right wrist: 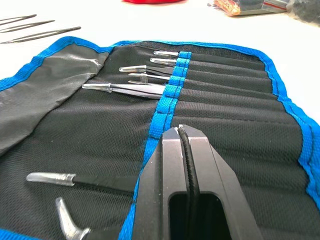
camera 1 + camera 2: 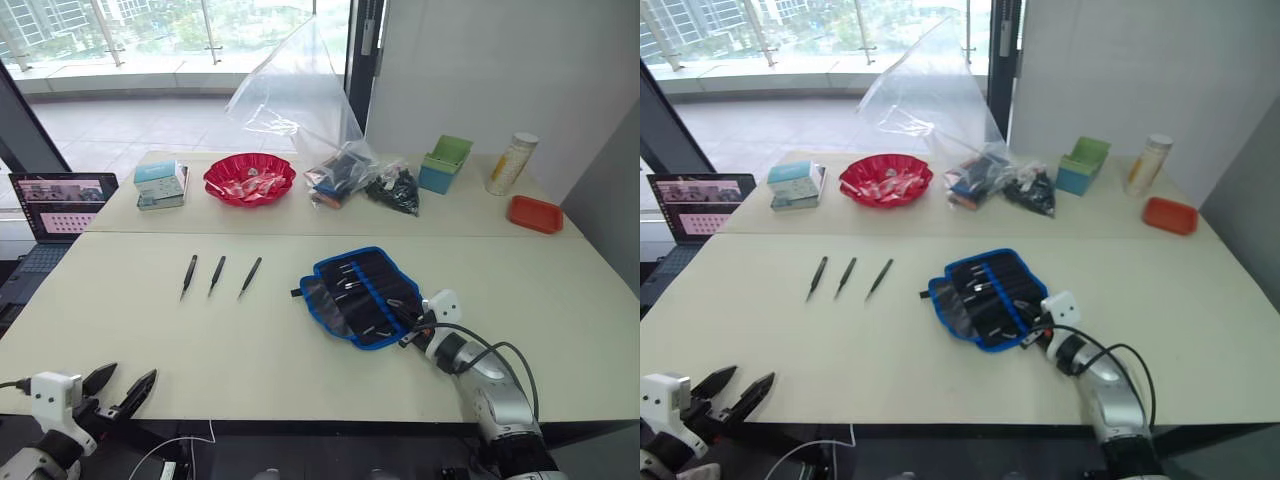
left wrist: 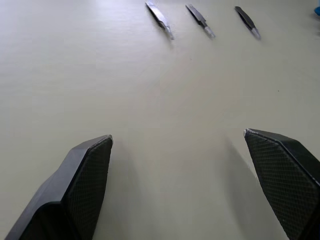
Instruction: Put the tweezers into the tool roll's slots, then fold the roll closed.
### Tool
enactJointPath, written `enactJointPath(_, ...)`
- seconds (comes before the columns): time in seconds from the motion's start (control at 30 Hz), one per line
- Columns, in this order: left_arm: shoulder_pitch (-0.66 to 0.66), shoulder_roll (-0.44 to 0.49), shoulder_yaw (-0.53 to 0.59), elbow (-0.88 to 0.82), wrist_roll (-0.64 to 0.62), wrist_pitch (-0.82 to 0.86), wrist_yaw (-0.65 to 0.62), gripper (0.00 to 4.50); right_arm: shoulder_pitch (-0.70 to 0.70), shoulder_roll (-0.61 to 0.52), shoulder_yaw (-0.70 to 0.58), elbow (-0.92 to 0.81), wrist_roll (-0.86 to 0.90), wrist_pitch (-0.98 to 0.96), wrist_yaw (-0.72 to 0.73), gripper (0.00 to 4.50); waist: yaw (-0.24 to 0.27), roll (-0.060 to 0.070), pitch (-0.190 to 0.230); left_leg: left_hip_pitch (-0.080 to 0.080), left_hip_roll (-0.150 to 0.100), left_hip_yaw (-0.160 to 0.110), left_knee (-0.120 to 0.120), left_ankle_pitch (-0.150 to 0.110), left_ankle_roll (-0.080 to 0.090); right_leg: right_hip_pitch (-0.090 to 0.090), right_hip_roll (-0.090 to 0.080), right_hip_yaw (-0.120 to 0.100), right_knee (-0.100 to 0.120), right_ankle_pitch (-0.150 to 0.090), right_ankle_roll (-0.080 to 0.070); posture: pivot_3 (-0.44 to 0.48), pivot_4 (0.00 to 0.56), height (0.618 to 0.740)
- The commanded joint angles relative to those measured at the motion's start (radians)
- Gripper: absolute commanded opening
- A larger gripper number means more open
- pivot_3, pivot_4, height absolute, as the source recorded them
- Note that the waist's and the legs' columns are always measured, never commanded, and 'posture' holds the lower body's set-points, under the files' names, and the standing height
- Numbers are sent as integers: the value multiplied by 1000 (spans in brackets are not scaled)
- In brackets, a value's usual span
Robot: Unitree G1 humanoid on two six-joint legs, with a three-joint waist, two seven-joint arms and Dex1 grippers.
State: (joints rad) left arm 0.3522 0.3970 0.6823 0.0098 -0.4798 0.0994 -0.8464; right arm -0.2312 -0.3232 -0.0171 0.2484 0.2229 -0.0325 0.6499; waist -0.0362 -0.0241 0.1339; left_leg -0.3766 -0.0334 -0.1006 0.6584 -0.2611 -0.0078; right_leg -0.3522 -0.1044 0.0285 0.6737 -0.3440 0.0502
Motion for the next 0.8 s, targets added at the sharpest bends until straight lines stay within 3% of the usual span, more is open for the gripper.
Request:
enactJointPath(0.03, 28, -16, 38, -33, -26, -44, 59, 4455, -3, 8, 12, 45, -5, -1, 18, 0, 2, 0, 0, 1, 0, 0, 0, 0, 0, 0, 0, 0, -2, 0, 0, 0, 150, 740)
enactJointPath(0.5, 10, -31, 49, -2, -110, -81, 146, 4455, -29, 9, 12, 93, -13, -15, 39, 0, -4, -3, -2, 4, 1, 4, -4, 0, 0, 1, 1, 6, -2, 0, 0, 0, 150, 740)
enactJointPath(0.8, -109, 18, -32, 22, -46, -57, 223, 4455, -16, 7, 4, 74, -11, -12, 30, 0, -3, -4, -2, 5, 0, 5, -6, 0, 0, 1, 1, 7, -3, 0, 0, 0, 150, 740)
